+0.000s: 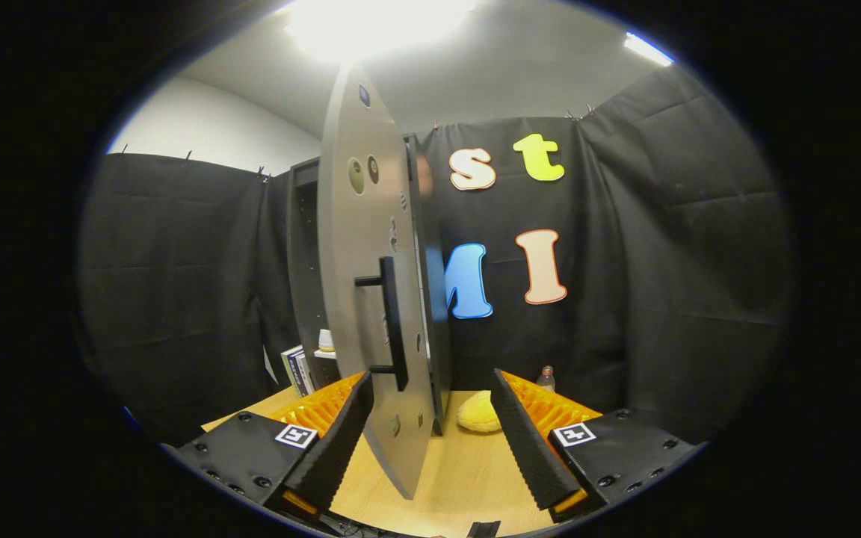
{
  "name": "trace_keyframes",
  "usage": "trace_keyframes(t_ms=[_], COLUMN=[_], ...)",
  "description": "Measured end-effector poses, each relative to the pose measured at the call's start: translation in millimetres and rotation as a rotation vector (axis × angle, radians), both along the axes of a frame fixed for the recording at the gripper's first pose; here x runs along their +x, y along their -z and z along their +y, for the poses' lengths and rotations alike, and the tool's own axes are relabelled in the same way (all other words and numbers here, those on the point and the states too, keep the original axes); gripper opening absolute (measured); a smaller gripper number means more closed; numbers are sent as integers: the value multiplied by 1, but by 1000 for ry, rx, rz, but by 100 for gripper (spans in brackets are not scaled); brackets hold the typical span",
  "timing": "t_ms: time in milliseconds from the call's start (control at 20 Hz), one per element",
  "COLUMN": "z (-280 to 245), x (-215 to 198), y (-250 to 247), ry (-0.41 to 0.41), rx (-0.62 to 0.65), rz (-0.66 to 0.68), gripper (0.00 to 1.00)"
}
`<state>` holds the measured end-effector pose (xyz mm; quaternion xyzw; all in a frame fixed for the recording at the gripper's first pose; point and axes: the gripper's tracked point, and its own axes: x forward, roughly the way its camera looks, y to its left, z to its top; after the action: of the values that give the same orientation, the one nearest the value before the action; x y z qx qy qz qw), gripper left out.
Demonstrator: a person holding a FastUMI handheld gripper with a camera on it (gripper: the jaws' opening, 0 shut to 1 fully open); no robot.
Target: Open the shoe cabinet door, grab the shoes and put them into the shoe cabinet, then close the shoe cabinet door.
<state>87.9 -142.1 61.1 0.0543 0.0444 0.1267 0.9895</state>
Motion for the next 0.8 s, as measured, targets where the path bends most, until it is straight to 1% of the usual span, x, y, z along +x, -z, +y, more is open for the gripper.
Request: trace_keyframes(t_ms=[250, 450, 650, 800], z=[-11, -13, -13, -8], x=[42, 69, 83, 88], y=[-5, -13, -22, -22], ry=[42, 94, 145, 163], rx=[16, -14, -26, -34], rz=[-10, -31, -45, -36], gripper=[99, 99, 99, 98])
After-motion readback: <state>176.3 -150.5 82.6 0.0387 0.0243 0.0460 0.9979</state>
